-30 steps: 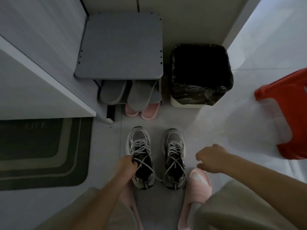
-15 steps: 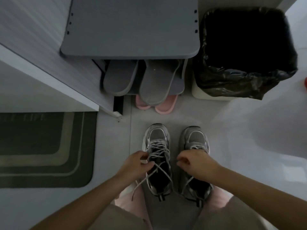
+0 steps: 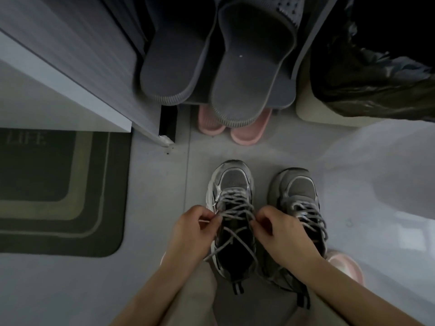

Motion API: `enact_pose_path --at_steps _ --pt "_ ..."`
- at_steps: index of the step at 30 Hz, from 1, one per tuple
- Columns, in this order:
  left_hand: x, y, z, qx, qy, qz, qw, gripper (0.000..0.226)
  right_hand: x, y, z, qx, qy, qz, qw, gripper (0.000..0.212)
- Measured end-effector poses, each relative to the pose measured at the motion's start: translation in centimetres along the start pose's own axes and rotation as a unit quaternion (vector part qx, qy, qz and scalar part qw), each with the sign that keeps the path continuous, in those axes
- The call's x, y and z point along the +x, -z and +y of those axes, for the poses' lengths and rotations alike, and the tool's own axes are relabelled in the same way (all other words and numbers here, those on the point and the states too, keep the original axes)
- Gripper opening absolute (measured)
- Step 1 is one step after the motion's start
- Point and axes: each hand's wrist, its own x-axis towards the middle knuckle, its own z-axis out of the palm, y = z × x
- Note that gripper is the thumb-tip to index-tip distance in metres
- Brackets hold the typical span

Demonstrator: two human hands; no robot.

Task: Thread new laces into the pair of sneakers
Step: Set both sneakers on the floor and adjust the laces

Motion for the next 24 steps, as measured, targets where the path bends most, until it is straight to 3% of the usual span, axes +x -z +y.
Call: enact_pose_path --at_steps 5,8,13,18,24 --pt "-1.2 0.2 -0.3 -0.005 -0.012 -0.03 0.999 0.013 -0.2 -0.2 0.4 0.015 0.026 0.007 1.0 0.015" --pt "-1.6 0.1 -0.7 -0.019 0.004 -0.028 0.999 0.024 -0.5 -0.5 0.4 0.019 0.03 0.015 0.999 0.017" --pt "-1.2 -0.1 0.1 -0.05 -0.007 -0.007 0.999 0.007 -0.3 -0.3 0.3 0.029 0.024 0.026 0.999 0.013" --pt "2.5 0.5 1.4 -0.025 -0.008 0.017 1.0 0.024 3.1 0.8 0.0 0.026 0.016 0.054 0.998 0.008" --pt "4.1 0.0 1.9 0.04 -0.009 -0.051 0.998 0.015 6.4 0.3 -0.2 -0.02 -0.013 -0.037 0.999 0.018"
